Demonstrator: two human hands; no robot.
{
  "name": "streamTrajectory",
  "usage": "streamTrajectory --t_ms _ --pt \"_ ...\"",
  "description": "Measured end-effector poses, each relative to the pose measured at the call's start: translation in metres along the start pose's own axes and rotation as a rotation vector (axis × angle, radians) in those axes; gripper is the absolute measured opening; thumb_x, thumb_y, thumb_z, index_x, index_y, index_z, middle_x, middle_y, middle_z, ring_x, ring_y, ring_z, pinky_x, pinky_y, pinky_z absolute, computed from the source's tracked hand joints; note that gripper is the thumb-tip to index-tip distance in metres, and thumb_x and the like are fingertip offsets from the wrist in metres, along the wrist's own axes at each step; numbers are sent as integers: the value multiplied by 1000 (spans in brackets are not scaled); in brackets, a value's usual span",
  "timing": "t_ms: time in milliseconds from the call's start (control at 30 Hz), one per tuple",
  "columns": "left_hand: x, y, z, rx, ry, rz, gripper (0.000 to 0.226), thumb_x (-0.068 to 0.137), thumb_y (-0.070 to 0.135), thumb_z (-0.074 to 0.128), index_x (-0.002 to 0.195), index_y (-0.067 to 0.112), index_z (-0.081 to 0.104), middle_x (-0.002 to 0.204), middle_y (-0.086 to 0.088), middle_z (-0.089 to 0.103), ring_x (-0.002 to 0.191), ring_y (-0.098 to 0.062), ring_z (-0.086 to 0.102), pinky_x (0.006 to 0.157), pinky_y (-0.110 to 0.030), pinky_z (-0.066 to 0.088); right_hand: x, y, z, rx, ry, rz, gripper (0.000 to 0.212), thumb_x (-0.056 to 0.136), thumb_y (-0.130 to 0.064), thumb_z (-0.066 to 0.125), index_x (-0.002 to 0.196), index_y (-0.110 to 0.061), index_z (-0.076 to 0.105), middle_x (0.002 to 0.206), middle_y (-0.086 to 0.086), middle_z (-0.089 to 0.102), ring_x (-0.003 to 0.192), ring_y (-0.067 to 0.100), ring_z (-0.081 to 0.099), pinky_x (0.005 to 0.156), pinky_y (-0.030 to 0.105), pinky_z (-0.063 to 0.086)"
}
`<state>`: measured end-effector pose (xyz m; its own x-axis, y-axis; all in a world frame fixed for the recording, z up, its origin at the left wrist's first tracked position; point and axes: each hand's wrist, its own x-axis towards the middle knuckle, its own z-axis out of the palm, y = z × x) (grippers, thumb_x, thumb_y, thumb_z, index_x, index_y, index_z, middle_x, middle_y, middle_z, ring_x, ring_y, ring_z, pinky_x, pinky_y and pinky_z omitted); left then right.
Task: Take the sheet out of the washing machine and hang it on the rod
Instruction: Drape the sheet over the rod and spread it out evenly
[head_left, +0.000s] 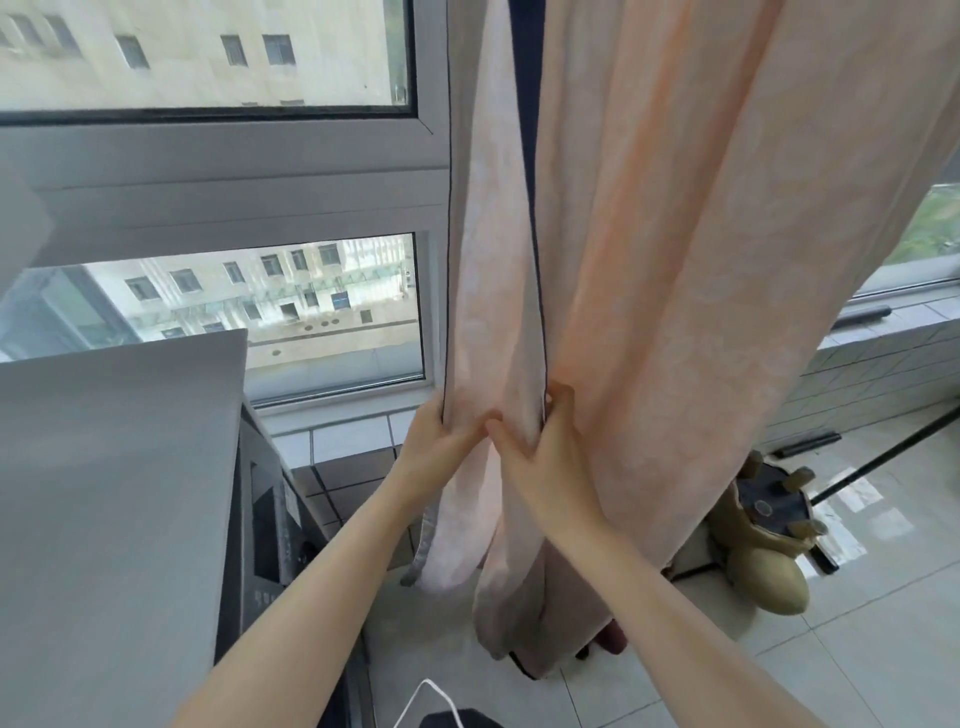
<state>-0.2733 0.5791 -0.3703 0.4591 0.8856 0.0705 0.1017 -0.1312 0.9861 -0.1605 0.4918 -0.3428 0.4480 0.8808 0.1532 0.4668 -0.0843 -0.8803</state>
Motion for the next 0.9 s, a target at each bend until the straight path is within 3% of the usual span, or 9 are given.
streamTrajectory --t_ms 33,133,267,400,533,667,733,833,900 --pt "-1 7 0 -11 32 28 11 92 24 64 88 14 64 76 17 67 69 0 63 64 -13 45 -3 3 0 -28 -14 2 49 89 -48 58 126 -25 35 101 -12 57 87 3 60 73 22 55" --pt "-1 5 0 20 136 60 43 101 18 48 58 20 40 44 16 39 42 0 34 46 -11 26 -6 9 -4 -143 -18 -13 33 92 -44 56 116 -25 45 93 -14 58 83 3 59 70 18 51" --pt "-5 -14 -1 154 144 8 44 100 26 49 59 15 37 52 8 31 48 -7 26 48 -19 21 -3 17 -5 -216 -51 -33 15 96 -36 50 101 -23 55 90 -10 62 80 7 58 69 23 49" --pt "-15 -30 1 217 95 -53 48 99 24 51 57 19 30 51 8 26 45 -7 23 48 -22 19 1 22 1 -268 -82 -38 17 99 -31 46 98 -20 59 82 -5 60 71 9 58 63 23 49" --pt "-16 -29 2 199 99 -86 44 100 26 49 60 17 36 53 9 31 46 -5 27 48 -20 21 3 16 7 -256 -96 -38 10 97 -32 49 94 -24 54 80 -9 57 71 7 57 59 15 45" --pt "-21 -13 1 97 134 -38 40 98 24 53 60 15 47 50 15 40 48 -2 34 50 -16 27 0 10 8 -234 -141 -38 22 90 -46 56 100 -27 49 90 -12 56 83 7 55 69 26 50" --pt "-26 -9 -4 47 160 4 39 95 31 58 61 11 51 52 9 43 52 -6 36 53 -19 29 -3 8 7 -254 -160 -66 33 83 -55 59 101 -29 49 95 -14 52 90 7 51 73 25 48" --pt "-27 -4 -11 13 194 73 31 95 32 59 80 5 67 72 -19 62 63 -26 50 62 -32 41 -7 4 5 -305 -165 -133 39 77 -60 61 98 -28 52 101 -14 49 97 7 45 79 24 45" --pt "-28 3 -15 20 258 85 22 96 21 58 80 10 70 73 -13 66 64 -19 53 62 -30 43 -7 3 7 -355 -158 -170 31 81 -55 60 89 -26 54 99 -14 48 95 6 44 77 21 43"
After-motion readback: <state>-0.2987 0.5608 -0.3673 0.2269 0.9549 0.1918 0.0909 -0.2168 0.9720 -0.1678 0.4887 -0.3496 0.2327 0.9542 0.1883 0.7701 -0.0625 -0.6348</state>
